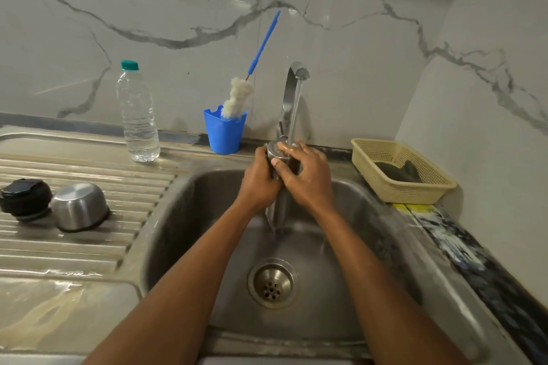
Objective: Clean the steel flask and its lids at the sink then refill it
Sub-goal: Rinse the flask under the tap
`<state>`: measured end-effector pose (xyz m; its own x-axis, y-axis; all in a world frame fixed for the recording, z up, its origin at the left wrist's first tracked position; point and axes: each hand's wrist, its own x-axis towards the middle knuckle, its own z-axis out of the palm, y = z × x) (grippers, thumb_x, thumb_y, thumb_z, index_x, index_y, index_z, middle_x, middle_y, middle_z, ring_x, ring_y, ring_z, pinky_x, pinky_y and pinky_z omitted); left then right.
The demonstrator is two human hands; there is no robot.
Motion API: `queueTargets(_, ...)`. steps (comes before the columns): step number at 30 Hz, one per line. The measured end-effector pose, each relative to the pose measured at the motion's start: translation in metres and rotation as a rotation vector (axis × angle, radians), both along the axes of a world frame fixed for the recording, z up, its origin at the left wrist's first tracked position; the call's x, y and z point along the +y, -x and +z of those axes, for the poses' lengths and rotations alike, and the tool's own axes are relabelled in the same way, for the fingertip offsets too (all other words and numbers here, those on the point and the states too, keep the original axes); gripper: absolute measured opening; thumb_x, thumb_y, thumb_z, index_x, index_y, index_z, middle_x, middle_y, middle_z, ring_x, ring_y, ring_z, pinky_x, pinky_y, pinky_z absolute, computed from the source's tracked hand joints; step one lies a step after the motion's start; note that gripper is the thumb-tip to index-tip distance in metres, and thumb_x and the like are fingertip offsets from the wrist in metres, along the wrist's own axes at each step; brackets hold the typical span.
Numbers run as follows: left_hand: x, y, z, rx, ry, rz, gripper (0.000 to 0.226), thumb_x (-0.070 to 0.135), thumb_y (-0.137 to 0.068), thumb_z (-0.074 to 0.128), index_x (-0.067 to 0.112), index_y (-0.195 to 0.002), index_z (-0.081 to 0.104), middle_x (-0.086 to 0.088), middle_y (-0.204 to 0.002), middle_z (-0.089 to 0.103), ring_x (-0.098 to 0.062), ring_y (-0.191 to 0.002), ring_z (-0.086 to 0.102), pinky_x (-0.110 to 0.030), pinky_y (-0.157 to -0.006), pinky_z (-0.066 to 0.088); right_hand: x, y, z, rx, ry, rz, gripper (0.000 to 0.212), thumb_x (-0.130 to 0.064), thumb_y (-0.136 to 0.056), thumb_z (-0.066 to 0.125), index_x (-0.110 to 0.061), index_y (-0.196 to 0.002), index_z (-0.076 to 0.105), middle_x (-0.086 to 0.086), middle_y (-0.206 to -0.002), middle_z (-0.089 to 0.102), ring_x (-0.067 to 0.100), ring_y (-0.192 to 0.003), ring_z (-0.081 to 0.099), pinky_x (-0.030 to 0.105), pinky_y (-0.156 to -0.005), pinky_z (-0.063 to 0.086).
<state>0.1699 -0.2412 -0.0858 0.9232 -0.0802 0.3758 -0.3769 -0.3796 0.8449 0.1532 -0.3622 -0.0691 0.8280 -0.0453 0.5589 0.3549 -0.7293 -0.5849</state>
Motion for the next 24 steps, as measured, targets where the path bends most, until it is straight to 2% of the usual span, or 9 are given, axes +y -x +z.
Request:
queueTargets(3,-0.002,-0.001,-0.001,0.015,-0.049,-0.011,0.057,0.016,-0.09,0.073,0.015,-0.137,0.042,0.0,-0.117,0.063,-0.021,-0.107,0.064,-0.038,-0.09,0.054,-0.007,-0.003,0.003,0.04,0.048,-0.076,0.056,-0.051,-0.094,0.064,-0.029,-0.144,0.056,0.0,-0.157,0.045,0.02,-0.145,0.033,0.04,-0.115,0.034)
queueTargets(6,-0.004,0.001,-0.004,-0.031,-0.096,-0.017,0.053,0.018,-0.09,0.072,0.012,-0.135,0.045,-0.004,-0.114,0.066,-0.022,-0.102,0.065,-0.037,-0.084,0.054,-0.003,-0.006,0.004,0.121,0.087,-0.04,0.06,-0.048,-0.096,0.062,-0.025,-0.15,0.049,0.004,-0.163,0.033,0.023,-0.15,0.024,0.04,-0.117,0.03)
queueTargets(7,-0.003,0.001,-0.005,-0.033,-0.092,-0.01,0.051,0.018,-0.091,0.071,0.013,-0.134,0.046,-0.003,-0.112,0.066,-0.021,-0.101,0.065,-0.036,-0.083,0.053,-0.002,-0.004,0.004,0.118,0.046,0.014,0.055,-0.044,-0.096,0.064,-0.027,-0.147,0.053,0.004,-0.163,0.034,0.022,-0.15,0.025,0.037,-0.116,0.029)
queueTargets(9,0.0,-0.001,-0.004,0.007,-0.063,0.015,0.051,0.017,-0.091,0.071,0.015,-0.135,0.044,0.001,-0.111,0.063,-0.02,-0.102,0.065,-0.038,-0.087,0.055,-0.004,-0.002,0.005,0.051,-0.018,0.087,0.043,-0.042,-0.094,0.068,-0.028,-0.135,0.065,0.001,-0.154,0.048,0.019,-0.144,0.036,0.033,-0.115,0.03)
queueTargets(12,0.003,-0.004,-0.003,0.042,-0.097,0.033,0.065,0.018,-0.088,0.076,0.017,-0.142,0.039,0.002,-0.114,0.061,-0.019,-0.104,0.062,-0.041,-0.092,0.054,-0.008,-0.003,0.005,-0.074,0.041,-0.004,0.037,-0.049,-0.094,0.063,-0.026,-0.121,0.074,-0.006,-0.129,0.07,0.018,-0.127,0.054,0.044,-0.109,0.044)
queueTargets(15,0.002,-0.002,-0.007,0.001,-0.149,0.016,0.048,0.022,-0.092,0.071,0.019,-0.132,0.045,0.002,-0.111,0.063,-0.017,-0.098,0.064,-0.036,-0.083,0.054,-0.003,-0.003,0.004,0.005,0.164,-0.018,0.045,-0.053,-0.098,0.054,-0.027,-0.134,0.066,-0.008,-0.14,0.063,0.021,-0.137,0.043,0.049,-0.113,0.037)
queueTargets(17,0.002,-0.004,-0.008,-0.024,-0.148,0.021,0.04,0.022,-0.093,0.068,0.018,-0.127,0.047,0.002,-0.108,0.063,-0.019,-0.097,0.066,-0.035,-0.08,0.055,0.001,0.001,0.005,0.016,0.118,0.052,0.044,-0.051,-0.098,0.055,-0.029,-0.134,0.066,-0.01,-0.141,0.061,0.02,-0.141,0.04,0.05,-0.116,0.034)
queueTargets(21,0.007,-0.005,-0.005,0.031,-0.145,0.037,0.064,0.021,-0.087,0.077,0.019,-0.139,0.04,-0.001,-0.114,0.064,-0.023,-0.102,0.065,-0.045,-0.09,0.055,-0.005,0.007,0.011,-0.086,0.054,-0.032,0.033,-0.045,-0.1,0.057,-0.026,-0.118,0.076,-0.007,-0.124,0.072,0.021,-0.135,0.048,0.053,-0.111,0.038)
queueTargets(24,0.004,-0.002,-0.007,0.007,-0.179,0.013,0.056,0.027,-0.091,0.071,0.02,-0.138,0.042,-0.003,-0.118,0.065,-0.024,-0.104,0.065,-0.05,-0.092,0.055,-0.005,0.002,0.004,0.014,0.224,-0.058,0.044,-0.051,-0.101,0.052,-0.026,-0.134,0.065,-0.007,-0.141,0.062,0.022,-0.145,0.036,0.05,-0.117,0.029)
